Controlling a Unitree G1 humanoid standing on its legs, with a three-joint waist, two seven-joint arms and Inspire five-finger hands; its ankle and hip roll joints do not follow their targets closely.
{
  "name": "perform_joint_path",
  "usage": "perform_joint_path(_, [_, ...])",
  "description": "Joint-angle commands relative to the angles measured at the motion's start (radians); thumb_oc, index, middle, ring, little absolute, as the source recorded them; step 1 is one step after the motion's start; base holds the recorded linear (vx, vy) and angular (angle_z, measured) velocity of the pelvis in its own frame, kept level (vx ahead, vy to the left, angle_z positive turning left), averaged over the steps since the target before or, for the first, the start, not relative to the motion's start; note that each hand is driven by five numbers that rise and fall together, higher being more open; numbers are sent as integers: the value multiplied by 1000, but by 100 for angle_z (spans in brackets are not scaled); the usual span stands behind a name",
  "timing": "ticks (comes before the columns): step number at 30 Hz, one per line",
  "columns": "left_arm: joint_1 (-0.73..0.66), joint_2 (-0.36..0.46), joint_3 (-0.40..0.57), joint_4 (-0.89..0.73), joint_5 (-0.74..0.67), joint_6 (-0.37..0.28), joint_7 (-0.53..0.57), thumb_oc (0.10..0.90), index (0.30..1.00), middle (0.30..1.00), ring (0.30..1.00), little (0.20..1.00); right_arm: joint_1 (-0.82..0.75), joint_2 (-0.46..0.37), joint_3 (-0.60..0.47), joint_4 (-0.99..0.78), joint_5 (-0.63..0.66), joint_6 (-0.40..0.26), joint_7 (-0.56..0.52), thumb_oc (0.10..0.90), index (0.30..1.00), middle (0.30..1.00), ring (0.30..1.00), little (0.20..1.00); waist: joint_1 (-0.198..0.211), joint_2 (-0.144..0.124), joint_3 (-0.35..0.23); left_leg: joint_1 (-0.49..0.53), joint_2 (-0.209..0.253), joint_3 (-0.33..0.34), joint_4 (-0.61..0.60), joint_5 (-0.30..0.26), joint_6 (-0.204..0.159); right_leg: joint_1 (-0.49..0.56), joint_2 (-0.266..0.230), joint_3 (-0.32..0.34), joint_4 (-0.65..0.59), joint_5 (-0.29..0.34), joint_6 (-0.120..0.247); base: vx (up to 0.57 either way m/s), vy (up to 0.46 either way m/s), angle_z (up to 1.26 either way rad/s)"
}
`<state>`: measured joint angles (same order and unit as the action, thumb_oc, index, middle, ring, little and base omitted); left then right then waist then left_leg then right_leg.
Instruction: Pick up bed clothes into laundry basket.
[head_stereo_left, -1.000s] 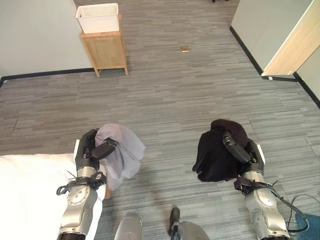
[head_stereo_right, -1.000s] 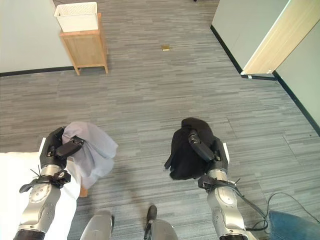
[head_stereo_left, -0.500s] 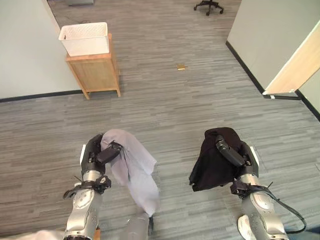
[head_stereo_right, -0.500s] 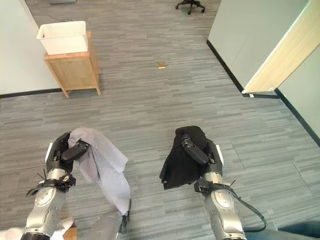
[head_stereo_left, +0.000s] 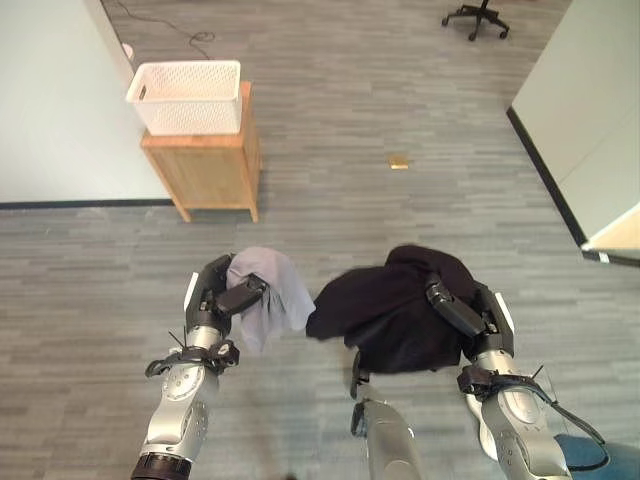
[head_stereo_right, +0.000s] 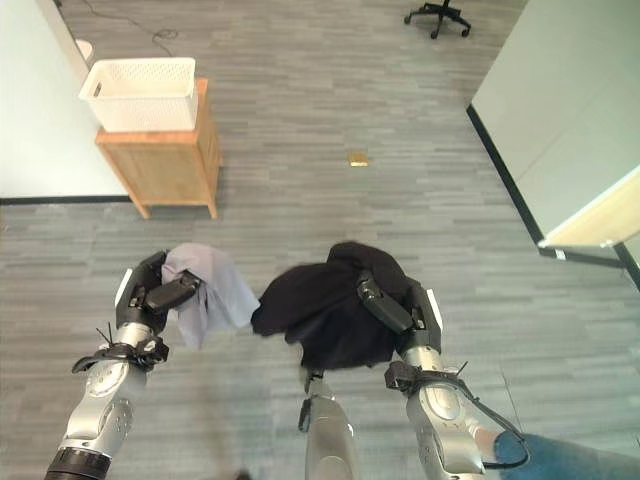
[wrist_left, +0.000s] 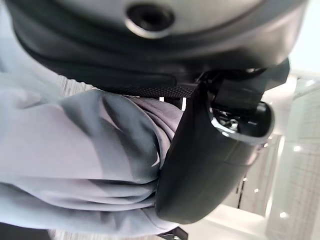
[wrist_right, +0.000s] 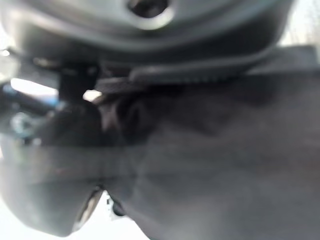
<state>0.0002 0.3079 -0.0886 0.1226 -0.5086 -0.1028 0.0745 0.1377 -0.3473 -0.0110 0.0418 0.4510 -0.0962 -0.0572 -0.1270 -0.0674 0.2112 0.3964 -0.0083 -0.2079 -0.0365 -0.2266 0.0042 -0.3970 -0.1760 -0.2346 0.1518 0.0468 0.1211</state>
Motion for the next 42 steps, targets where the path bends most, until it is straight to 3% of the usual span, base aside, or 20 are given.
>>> perform_joint_path(1, [-101, 33, -4, -153, -4, -113, -57, 400, 300, 300, 300, 300, -81, -32, -80, -100, 41, -116, 12, 400, 300, 300, 300, 300, -59, -9, -93, 9, 75, 4, 185, 116, -118, 111, 31, 84, -106, 123, 58, 602, -306, 71])
perform_joint_path(2, [-99, 23, -7, -142, -5, -106, -58, 400, 300, 300, 300, 300, -78, -41, -85, -91, 50, -117, 10, 400, 300, 300, 300, 300, -58, -4, -97, -25, 95, -4, 314, 249, -159, 140, 49, 89, -81, 104, 37, 404, -219, 44])
perform_joint_path(3, [-99, 24, -7, -142, -5, -106, -58, 400, 300, 300, 300, 300, -79, -41, -84, -91, 50, -117, 10, 400, 300, 300, 300, 300, -60, -3, -98, -27, 96, -6, 316, 247, -158, 140, 48, 86, -80, 102, 38, 612, -429, 25])
perform_joint_path(4, [-99, 24, -8, -150, -18, -100, -54, 400, 300, 300, 300, 300, -81, -60, -87, -93, 82, -125, 1, 400, 300, 300, 300, 300, -31, -32, -81, -173, 81, 24, 627, 447, -192, 234, 44, 91, -69, 43, -21, 423, -304, 11])
perform_joint_path(6, [-103, 25, -12, -160, -25, -96, -48, 400, 300, 300, 300, 300, -95, -70, -85, -94, 102, -139, -12, 400, 300, 300, 300, 300, 0, -59, -56, -289, 57, 29, 791, 454, -171, 289, 38, 109, -85, 22, -46, 461, -392, 5])
perform_joint_path(8, [-115, 27, -26, -179, -54, -94, -45, 400, 300, 300, 300, 300, -162, -87, -57, -69, 113, -140, -33, 400, 300, 300, 300, 300, 85, -60, -3, -479, 25, 68, 808, 319, -108, 412, 74, 128, -124, -31, -62, 571, -404, -20])
perform_joint_path(10, [-108, 21, -35, -174, -62, -93, -50, 400, 300, 300, 300, 300, -165, -89, -53, -80, 106, -136, -28, 400, 300, 300, 300, 300, 124, -58, 6, -617, 4, 126, 704, 294, -96, 474, 89, 146, -149, -64, -62, 660, -198, -57])
perform_joint_path(13, [-102, 21, -65, -164, -30, -91, -50, 400, 300, 300, 300, 300, -191, -80, -2, -78, 75, -132, -25, 400, 300, 300, 300, 300, 202, 13, -22, -648, -38, 90, 266, 333, -69, 555, 188, 220, -139, -145, -69, 735, -79, -69])
perform_joint_path(17, [-91, 18, -95, -177, -22, -90, -56, 400, 300, 300, 300, 300, -206, -70, 33, -76, 51, -113, -2, 400, 300, 300, 300, 300, 222, 5, -52, -573, -54, 97, 180, 333, -54, 614, 183, 223, -72, -217, -67, 512, -23, -57])
perform_joint_path(19, [-87, 26, -97, -178, -25, -84, -56, 400, 300, 300, 300, 300, -209, -48, 60, -65, 40, -105, 17, 400, 300, 300, 300, 300, 235, -9, -73, -517, -58, 89, 149, 306, -14, 570, 173, 213, 97, -179, -23, 411, 14, -62])
perform_joint_path(21, [-90, 35, -97, -182, -32, -79, -52, 400, 300, 300, 300, 300, -231, -33, 70, -56, 33, -105, 14, 400, 300, 300, 300, 300, 231, 0, -66, -454, -39, 89, 123, 278, 16, 445, 154, 201, 356, -10, 60, 295, 37, -63])
perform_joint_path(24, [-113, 52, -121, -180, -46, -75, -62, 400, 300, 300, 300, 300, -226, -17, 80, -59, 21, -97, 22, 400, 300, 300, 300, 300, 178, 42, -35, -378, -7, 48, 94, 256, 23, 283, 184, 242, 579, -15, 64, 303, 10, 6])
perform_joint_path(28, [-154, 59, -139, -201, -59, -77, -86, 400, 300, 300, 300, 300, -175, -17, 47, -64, 23, -92, 20, 400, 300, 300, 300, 300, 133, 24, -25, -318, -9, -37, 73, 217, -8, 207, 71, 357, 345, -29, 23, 355, -217, 84])
perform_joint_path(30, [-161, 57, -151, -206, -63, -77, -93, 400, 300, 300, 300, 300, -158, -17, 32, -68, 20, -88, 15, 400, 300, 300, 300, 300, 113, 12, -28, -312, -19, -77, 77, 206, -15, 242, 81, 409, 210, -32, 29, 260, -215, 92])
perform_joint_path(31, [-188, 54, -183, -205, -71, -79, -110, 400, 300, 300, 300, 300, -121, -21, -6, -72, 37, -89, 3, 400, 300, 300, 300, 300, 85, -4, -46, -312, -45, -175, 73, 186, -19, 304, 156, 619, 50, -106, 49, 166, -122, 147])
perform_joint_path(33, [-205, 52, -200, -192, -63, -84, -108, 400, 300, 300, 300, 300, -113, -28, -20, -80, 38, -99, -2, 400, 300, 300, 300, 300, 93, -12, -49, -320, -52, -205, 78, 182, -21, 337, 158, 656, 12, -115, 46, 143, -238, 193])
perform_joint_path(39, [-154, 54, -166, -300, -97, -82, -148, 400, 300, 300, 300, 300, -94, -70, -109, -91, 62, -124, -15, 400, 300, 300, 300, 300, 128, -24, -51, -415, -67, -309, 147, 204, -84, 413, 138, 530, -92, -114, -8, -3, -247, 103])
perform_joint_path(40, [-143, 49, -147, -317, -114, -79, -145, 400, 300, 300, 300, 300, -99, -99, -150, -98, 77, -129, -35, 400, 300, 300, 300, 300, 113, -35, -20, -480, -67, -162, 239, 184, -80, 407, 113, 469, -79, -112, -18, -99, -67, 110])
perform_joint_path(41, [-143, 49, -146, -317, -114, -78, -145, 400, 300, 300, 300, 300, -100, -99, -150, -97, 77, -129, -35, 400, 300, 300, 300, 300, 113, -35, -24, -480, -67, -160, 241, 174, -76, 409, 113, 467, -82, -119, -19, -212, -103, 108])
perform_joint_path(42, [-139, 44, -132, -317, -113, -79, -139, 400, 300, 300, 300, 300, -111, -106, -161, -89, 83, -133, -46, 400, 300, 300, 300, 300, 96, -46, -18, -492, -39, -22, 298, 158, -70, 394, 93, 424, -75, -103, -16, -188, -48, 119])
